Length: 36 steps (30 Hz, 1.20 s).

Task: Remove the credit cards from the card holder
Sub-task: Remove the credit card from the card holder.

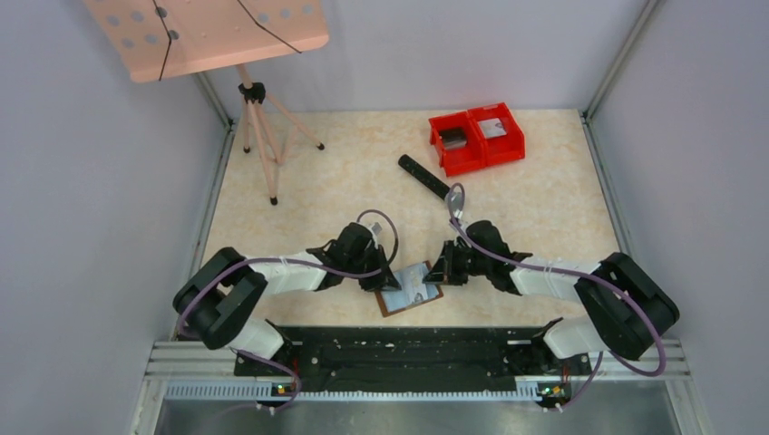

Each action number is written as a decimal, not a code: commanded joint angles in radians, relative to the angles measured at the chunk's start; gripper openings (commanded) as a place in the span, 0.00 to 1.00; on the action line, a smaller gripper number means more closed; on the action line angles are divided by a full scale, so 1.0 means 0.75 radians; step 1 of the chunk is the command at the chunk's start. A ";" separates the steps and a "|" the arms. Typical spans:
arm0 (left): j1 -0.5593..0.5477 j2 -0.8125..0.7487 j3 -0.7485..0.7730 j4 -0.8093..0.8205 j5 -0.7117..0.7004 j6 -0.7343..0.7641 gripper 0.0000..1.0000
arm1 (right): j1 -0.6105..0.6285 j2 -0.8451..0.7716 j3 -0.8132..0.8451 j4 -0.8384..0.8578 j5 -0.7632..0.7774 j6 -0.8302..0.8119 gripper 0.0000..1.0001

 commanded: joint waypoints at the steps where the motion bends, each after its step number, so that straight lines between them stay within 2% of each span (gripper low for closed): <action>1: -0.026 0.087 0.053 0.140 0.018 -0.011 0.11 | -0.010 -0.025 -0.020 0.065 -0.024 0.025 0.00; 6: -0.030 0.134 0.046 0.180 0.036 -0.017 0.09 | -0.010 0.007 -0.033 0.143 -0.058 0.078 0.01; 12: -0.036 0.143 0.028 0.209 0.042 -0.027 0.08 | -0.010 0.076 -0.068 0.322 -0.114 0.173 0.08; 16: -0.039 0.144 0.026 0.211 0.043 -0.029 0.08 | -0.010 0.101 -0.062 0.328 -0.107 0.187 0.14; 18: -0.040 0.140 0.025 0.208 0.041 -0.026 0.08 | -0.011 0.091 -0.055 0.306 -0.092 0.176 0.12; 20: -0.040 0.129 0.024 0.200 0.038 -0.023 0.08 | -0.010 0.070 -0.041 0.245 -0.062 0.150 0.00; 27: -0.038 -0.007 0.046 0.076 -0.011 0.010 0.10 | -0.024 -0.095 0.116 -0.243 0.113 -0.106 0.00; 36: -0.034 -0.227 0.120 -0.112 -0.060 0.080 0.21 | -0.111 -0.266 0.277 -0.605 0.202 -0.330 0.00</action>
